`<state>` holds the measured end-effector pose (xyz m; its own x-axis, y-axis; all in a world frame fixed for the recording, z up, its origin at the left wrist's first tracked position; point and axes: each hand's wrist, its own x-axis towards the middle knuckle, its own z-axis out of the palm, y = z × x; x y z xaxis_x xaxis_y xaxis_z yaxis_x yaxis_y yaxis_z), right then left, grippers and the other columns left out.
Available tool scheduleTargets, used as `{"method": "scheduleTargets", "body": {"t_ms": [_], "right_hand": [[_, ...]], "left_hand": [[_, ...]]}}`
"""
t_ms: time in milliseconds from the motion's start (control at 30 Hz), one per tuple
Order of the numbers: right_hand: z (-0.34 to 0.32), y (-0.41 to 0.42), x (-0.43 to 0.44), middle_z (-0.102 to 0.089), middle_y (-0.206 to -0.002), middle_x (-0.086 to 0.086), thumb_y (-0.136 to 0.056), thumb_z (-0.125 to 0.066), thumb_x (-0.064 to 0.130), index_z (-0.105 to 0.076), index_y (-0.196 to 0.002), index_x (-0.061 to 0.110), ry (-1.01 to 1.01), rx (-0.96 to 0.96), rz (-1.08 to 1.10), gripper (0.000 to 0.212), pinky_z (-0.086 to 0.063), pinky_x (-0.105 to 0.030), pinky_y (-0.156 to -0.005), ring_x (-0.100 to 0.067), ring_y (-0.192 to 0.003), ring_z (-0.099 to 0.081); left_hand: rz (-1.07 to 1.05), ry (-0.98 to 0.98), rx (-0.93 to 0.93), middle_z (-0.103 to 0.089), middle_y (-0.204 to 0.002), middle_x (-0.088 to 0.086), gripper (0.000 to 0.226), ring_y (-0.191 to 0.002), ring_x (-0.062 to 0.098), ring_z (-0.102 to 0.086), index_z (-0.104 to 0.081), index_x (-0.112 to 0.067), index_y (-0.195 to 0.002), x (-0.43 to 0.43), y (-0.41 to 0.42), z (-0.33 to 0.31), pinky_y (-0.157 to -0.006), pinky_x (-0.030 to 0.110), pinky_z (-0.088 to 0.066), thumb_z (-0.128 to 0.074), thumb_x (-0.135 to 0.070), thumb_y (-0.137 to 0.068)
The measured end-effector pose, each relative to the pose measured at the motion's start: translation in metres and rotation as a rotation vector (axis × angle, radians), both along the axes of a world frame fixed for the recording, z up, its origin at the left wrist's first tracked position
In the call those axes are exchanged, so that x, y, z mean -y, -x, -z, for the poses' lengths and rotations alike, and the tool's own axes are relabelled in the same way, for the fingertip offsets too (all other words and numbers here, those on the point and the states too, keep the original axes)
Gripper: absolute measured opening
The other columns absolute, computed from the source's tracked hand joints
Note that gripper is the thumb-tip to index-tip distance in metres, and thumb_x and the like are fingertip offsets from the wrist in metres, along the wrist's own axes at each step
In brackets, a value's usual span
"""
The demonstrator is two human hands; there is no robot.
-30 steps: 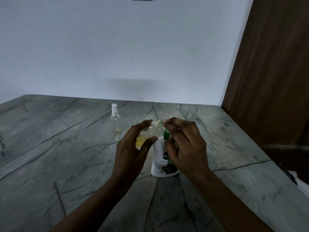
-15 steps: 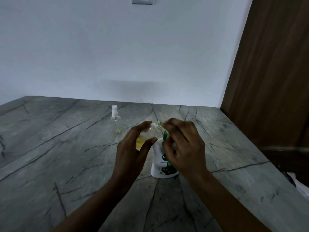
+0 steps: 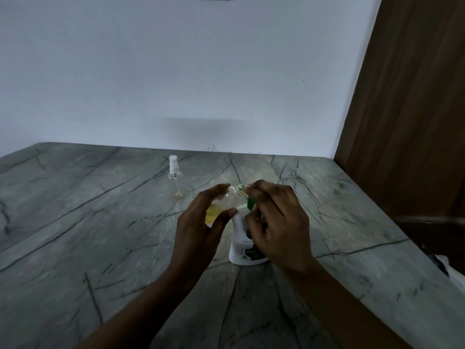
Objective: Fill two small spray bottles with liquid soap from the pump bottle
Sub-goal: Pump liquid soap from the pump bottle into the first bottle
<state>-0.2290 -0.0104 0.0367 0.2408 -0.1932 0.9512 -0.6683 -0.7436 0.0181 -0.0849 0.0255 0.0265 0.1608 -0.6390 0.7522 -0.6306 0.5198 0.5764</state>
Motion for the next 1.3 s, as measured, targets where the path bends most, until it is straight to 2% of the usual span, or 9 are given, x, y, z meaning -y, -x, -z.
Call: {"method": "scheduleTargets", "body": {"t_ms": [167, 300, 500, 567, 700, 833, 967, 1133, 1300], "right_hand": [[-0.01, 0.004, 0.0, -0.066, -0.104, -0.014, -0.082, -0.052, 0.008, -0.068, -0.104, -0.002, -0.001, -0.027, 0.0, 0.029, -0.041, -0.021, -0.08, -0.02, -0.098, -0.051], [-0.011, 0.004, -0.001, -0.065, -0.104, -0.015, -0.084, -0.05, 0.008, -0.067, -0.106, -0.002, 0.017, -0.04, -0.004, 0.03, -0.042, -0.023, -0.083, -0.022, -0.099, -0.051], [-0.003, 0.004, 0.005, -0.047, -0.118, -0.008, -0.093, -0.041, 0.011, -0.053, -0.117, 0.003, 0.071, -0.047, -0.027, 0.028, -0.038, -0.026, -0.097, -0.023, -0.107, -0.049], [-0.003, 0.003, 0.005, -0.048, -0.117, -0.009, -0.097, -0.036, 0.014, -0.056, -0.115, 0.001, 0.071, -0.025, -0.034, 0.03, -0.039, -0.026, -0.097, -0.023, -0.107, -0.05], [-0.001, 0.0, 0.004, -0.06, -0.109, -0.014, -0.096, -0.039, 0.012, -0.066, -0.107, -0.005, 0.073, 0.019, -0.031, 0.034, -0.041, -0.023, -0.095, -0.023, -0.104, -0.053], [0.004, -0.001, 0.002, -0.065, -0.105, -0.017, -0.099, -0.035, 0.017, -0.068, -0.104, -0.006, 0.053, 0.025, -0.049, 0.041, -0.046, -0.027, -0.091, -0.024, -0.103, -0.055], [0.007, -0.001, 0.001, -0.066, -0.104, -0.018, -0.098, -0.036, 0.019, -0.069, -0.103, -0.005, 0.03, 0.038, -0.052, 0.041, -0.043, -0.023, -0.093, -0.024, -0.102, -0.055], [0.0, 0.001, 0.003, -0.067, -0.102, -0.017, -0.087, -0.047, 0.008, -0.069, -0.102, -0.005, 0.06, 0.005, -0.023, 0.029, -0.04, -0.02, -0.093, -0.022, -0.1, -0.054], [-0.008, 0.002, 0.003, -0.067, -0.1, -0.017, -0.083, -0.05, 0.009, -0.068, -0.102, -0.004, 0.071, -0.016, 0.001, 0.029, -0.042, -0.022, -0.084, -0.022, -0.097, -0.051]], "left_hand": [[-0.012, 0.016, 0.013, -0.054, -0.106, -0.02, 0.041, -0.096, -0.017, -0.05, -0.049, -0.031, -0.117, 0.0, 0.002, -0.007, -0.077, 0.002, -0.041, -0.063, -0.03, -0.078], [-0.022, 0.025, 0.03, -0.051, -0.105, -0.025, 0.042, -0.096, -0.019, -0.049, -0.048, -0.033, -0.117, 0.0, 0.001, -0.009, -0.077, 0.002, -0.04, -0.063, -0.03, -0.078], [-0.005, 0.026, 0.008, -0.05, -0.105, -0.03, 0.04, -0.096, -0.016, -0.052, -0.048, -0.034, -0.117, 0.0, 0.003, -0.008, -0.077, 0.004, -0.041, -0.058, -0.037, -0.077], [-0.008, 0.027, 0.013, -0.049, -0.105, -0.031, 0.041, -0.096, -0.016, -0.051, -0.049, -0.033, -0.117, -0.001, 0.002, -0.007, -0.077, 0.003, -0.041, -0.058, -0.037, -0.077], [-0.014, 0.026, 0.03, -0.048, -0.105, -0.03, 0.042, -0.096, -0.019, -0.05, -0.049, -0.031, -0.117, -0.001, 0.001, -0.006, -0.077, 0.003, -0.041, -0.058, -0.038, -0.077], [-0.017, 0.007, 0.035, -0.048, -0.105, -0.032, 0.043, -0.095, -0.02, -0.05, -0.05, -0.033, -0.117, -0.001, 0.001, -0.003, -0.076, 0.001, -0.04, -0.06, -0.039, -0.076], [-0.022, -0.006, 0.025, -0.056, -0.105, -0.022, 0.044, -0.094, -0.019, -0.052, -0.054, -0.029, -0.117, -0.002, 0.0, -0.001, -0.075, 0.001, -0.04, -0.065, -0.034, -0.075], [-0.038, 0.001, 0.038, -0.056, -0.105, -0.02, 0.043, -0.094, -0.022, -0.049, -0.054, -0.028, -0.116, -0.002, 0.0, -0.004, -0.076, -0.001, -0.038, -0.064, -0.034, -0.074], [-0.054, -0.001, 0.047, -0.058, -0.104, -0.014, 0.045, -0.097, -0.007, -0.052, -0.054, -0.027, -0.117, -0.003, 0.0, -0.009, -0.073, -0.002, -0.039, -0.059, -0.04, -0.075]]}}
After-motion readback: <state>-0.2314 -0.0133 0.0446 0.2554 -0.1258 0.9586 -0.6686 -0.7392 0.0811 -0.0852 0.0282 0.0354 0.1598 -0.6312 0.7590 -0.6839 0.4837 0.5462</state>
